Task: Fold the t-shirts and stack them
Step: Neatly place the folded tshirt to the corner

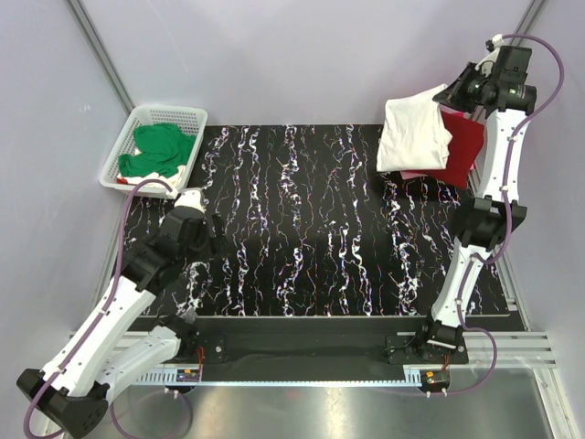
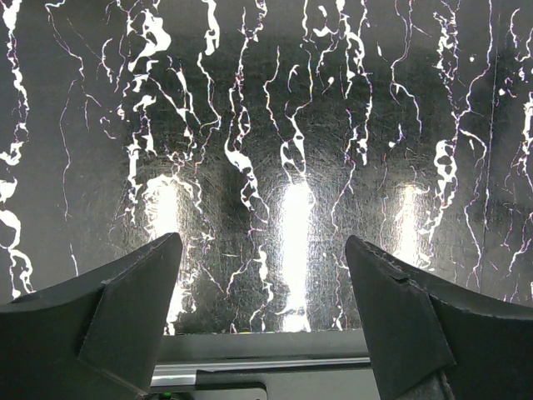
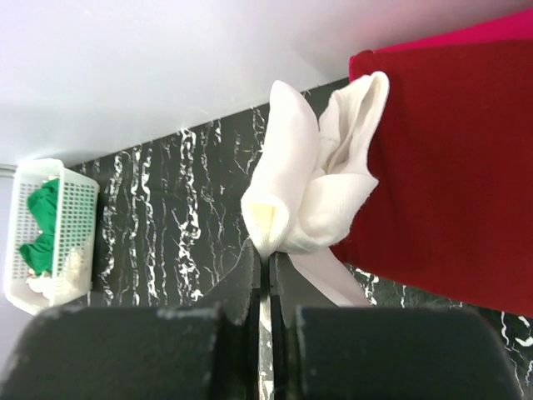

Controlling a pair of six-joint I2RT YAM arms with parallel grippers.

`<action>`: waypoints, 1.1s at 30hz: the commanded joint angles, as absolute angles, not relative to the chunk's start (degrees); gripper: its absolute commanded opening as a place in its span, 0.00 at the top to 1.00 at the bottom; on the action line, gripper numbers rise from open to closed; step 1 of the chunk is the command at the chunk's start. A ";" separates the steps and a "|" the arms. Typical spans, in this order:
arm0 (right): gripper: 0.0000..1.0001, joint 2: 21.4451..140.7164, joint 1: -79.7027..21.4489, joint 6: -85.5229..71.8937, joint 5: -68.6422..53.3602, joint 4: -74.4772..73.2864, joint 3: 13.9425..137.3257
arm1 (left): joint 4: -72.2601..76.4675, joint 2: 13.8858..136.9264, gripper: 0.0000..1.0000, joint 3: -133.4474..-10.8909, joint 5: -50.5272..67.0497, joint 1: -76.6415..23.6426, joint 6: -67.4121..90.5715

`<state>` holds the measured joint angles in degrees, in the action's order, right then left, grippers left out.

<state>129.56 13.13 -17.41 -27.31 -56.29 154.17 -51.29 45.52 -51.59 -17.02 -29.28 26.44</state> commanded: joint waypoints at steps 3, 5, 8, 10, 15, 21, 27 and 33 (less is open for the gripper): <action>1.00 124.63 14.23 -19.86 -30.76 -49.83 157.32 | -49.04 45.79 0.14 -51.50 -17.93 -29.09 26.37; 1.00 125.07 14.76 -20.13 -31.20 -50.01 156.97 | -49.04 45.70 0.14 -51.50 -18.02 -29.09 26.37; 1.00 125.94 15.64 -20.04 -31.46 -50.19 156.62 | -49.04 45.88 0.14 -51.50 -18.02 -29.00 26.37; 1.00 126.56 16.34 -20.21 -31.55 -50.01 156.53 | -49.04 45.88 0.14 -51.50 -17.93 -29.09 26.28; 1.00 130.33 18.45 -21.44 -32.17 -48.78 158.73 | -48.96 45.70 0.14 -51.42 -17.75 -29.35 26.37; 1.00 136.82 22.23 -22.41 -32.61 -47.99 161.36 | -48.96 46.23 0.14 -51.42 -17.84 -29.79 26.28; 0.56 149.22 26.62 -23.91 -32.97 -47.99 164.53 | -49.22 46.58 0.14 -51.50 -18.28 -30.23 26.54; 0.29 155.04 33.04 -26.28 -31.47 -52.03 170.24 | -49.22 47.20 0.14 -51.50 -18.28 -31.11 26.72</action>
